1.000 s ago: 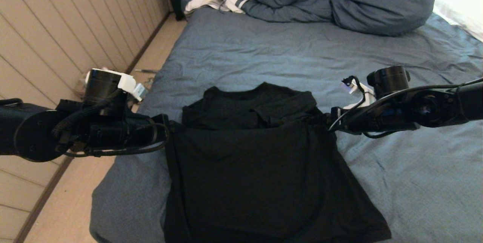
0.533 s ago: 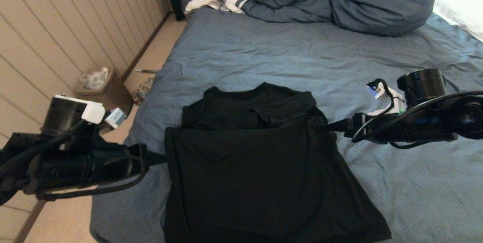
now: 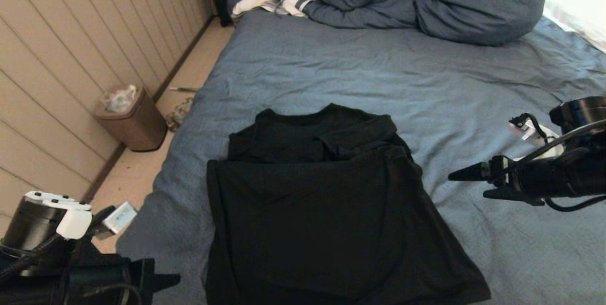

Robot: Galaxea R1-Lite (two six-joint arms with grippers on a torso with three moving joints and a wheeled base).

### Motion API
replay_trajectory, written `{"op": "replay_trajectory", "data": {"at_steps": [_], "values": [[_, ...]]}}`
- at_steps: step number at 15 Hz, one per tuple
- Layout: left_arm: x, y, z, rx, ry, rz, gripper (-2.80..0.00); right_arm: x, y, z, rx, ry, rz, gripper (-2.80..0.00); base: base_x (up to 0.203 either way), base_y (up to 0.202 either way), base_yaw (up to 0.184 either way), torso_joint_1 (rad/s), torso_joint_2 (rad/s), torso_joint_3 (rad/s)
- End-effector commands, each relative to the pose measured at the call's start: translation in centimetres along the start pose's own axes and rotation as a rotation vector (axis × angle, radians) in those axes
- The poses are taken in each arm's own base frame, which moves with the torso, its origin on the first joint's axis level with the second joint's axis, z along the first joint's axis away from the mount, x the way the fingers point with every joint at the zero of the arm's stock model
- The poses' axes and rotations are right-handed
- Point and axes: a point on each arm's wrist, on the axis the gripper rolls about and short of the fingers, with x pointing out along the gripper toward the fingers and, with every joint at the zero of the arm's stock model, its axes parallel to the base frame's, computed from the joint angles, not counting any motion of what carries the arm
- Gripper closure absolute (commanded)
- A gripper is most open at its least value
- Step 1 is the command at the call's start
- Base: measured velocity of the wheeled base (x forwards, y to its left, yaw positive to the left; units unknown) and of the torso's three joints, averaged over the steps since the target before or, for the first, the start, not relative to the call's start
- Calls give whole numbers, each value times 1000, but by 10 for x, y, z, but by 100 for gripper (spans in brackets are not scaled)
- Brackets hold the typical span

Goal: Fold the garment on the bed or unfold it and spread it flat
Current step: Fold the black T-shirt

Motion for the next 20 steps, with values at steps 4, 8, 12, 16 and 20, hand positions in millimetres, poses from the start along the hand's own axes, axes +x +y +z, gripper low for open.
{"op": "replay_trajectory", "data": {"at_steps": [4, 8, 12, 16, 20], "values": [[8, 1, 1, -11, 38, -12, 0, -2, 23, -36, -33, 148, 27, -280, 0, 0, 0, 0, 0, 0], [20, 0, 10, -1, 4, -35, 0, 24, 45, -62, -112, 297, 68, -280, 0, 0, 0, 0, 0, 0], [18, -2, 15, 9, -30, -47, 0, 61, 40, -69, -133, 389, -19, -280, 0, 0, 0, 0, 0, 0], [19, -2, 16, 8, -26, -46, 0, 61, 37, -68, -160, 350, -17, -280, 0, 0, 0, 0, 0, 0], [18, -2, 15, 9, -27, -49, 0, 41, 31, -61, -189, 276, -31, -280, 0, 0, 0, 0, 0, 0]]}}
